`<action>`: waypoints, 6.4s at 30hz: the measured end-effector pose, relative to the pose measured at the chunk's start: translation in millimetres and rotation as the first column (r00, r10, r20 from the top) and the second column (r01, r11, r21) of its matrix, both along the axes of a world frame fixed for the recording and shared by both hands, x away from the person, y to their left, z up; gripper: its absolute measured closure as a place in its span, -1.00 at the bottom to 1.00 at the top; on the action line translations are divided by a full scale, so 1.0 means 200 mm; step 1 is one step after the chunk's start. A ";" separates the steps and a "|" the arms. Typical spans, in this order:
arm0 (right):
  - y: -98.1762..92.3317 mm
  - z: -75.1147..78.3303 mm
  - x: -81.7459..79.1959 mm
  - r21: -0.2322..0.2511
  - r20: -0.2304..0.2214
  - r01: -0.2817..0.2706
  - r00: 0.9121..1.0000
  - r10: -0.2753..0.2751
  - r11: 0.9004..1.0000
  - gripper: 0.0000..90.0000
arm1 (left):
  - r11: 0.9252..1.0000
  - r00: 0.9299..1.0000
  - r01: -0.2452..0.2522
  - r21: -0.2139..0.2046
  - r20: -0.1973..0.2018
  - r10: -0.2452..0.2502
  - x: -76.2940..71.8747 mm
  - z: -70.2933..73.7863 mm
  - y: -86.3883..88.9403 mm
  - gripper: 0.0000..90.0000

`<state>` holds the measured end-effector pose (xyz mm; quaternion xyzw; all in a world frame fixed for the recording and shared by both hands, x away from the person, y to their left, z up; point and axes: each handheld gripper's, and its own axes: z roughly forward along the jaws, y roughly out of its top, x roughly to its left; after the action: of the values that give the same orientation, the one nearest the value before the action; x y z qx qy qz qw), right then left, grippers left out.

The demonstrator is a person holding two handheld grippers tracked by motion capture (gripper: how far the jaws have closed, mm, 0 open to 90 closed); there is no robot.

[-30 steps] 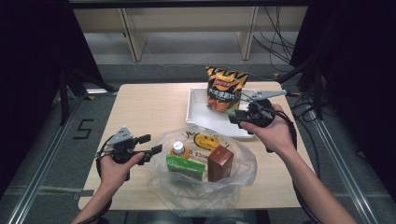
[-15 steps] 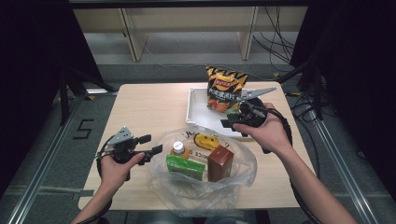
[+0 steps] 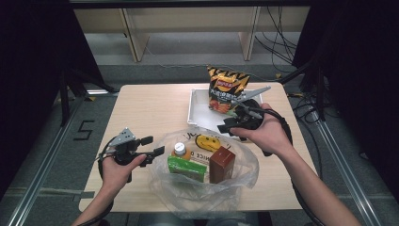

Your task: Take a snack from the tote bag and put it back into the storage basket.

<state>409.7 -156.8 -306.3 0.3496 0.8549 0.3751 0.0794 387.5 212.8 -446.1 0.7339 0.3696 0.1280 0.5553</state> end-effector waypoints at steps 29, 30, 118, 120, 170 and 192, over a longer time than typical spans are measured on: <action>0.24 -0.02 -0.04 -0.048 -0.084 -0.159 0.984 0.155 0.986 0.38 | 1.000 1.000 -0.013 -0.002 -0.009 0.012 -0.01 -0.01 0.02 -0.38; 0.24 -0.03 -0.03 -0.053 -0.063 -0.168 0.984 0.165 0.984 0.38 | 1.000 1.000 -0.012 -0.002 -0.011 0.012 -0.01 -0.01 0.02 -0.38; 0.52 -0.18 -0.12 -0.280 -0.285 -0.400 0.903 0.322 0.873 0.47 | 1.000 1.000 0.004 -0.006 0.000 -0.004 -0.01 0.00 0.00 -0.38; 0.53 -0.18 -0.11 -0.281 -0.280 -0.412 0.899 0.337 0.867 0.49 | 1.000 1.000 0.004 -0.007 0.000 -0.004 -0.01 0.00 0.00 -0.38; 0.51 -0.08 -0.14 -0.318 -0.262 -0.430 0.897 0.357 0.845 1.00 | 1.000 1.000 -0.007 -0.005 -0.010 0.007 -0.01 0.00 -0.01 -0.38; 0.43 0.04 -0.14 -0.214 -0.174 -0.392 0.917 0.360 0.895 1.00 | 1.000 1.000 -0.004 -0.001 -0.001 0.004 -0.01 0.00 0.00 -0.38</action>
<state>381.7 -70.6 -298.9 0.1885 0.9492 0.2519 -0.0081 385.9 213.1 -445.1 0.7329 0.3716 0.1284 0.5552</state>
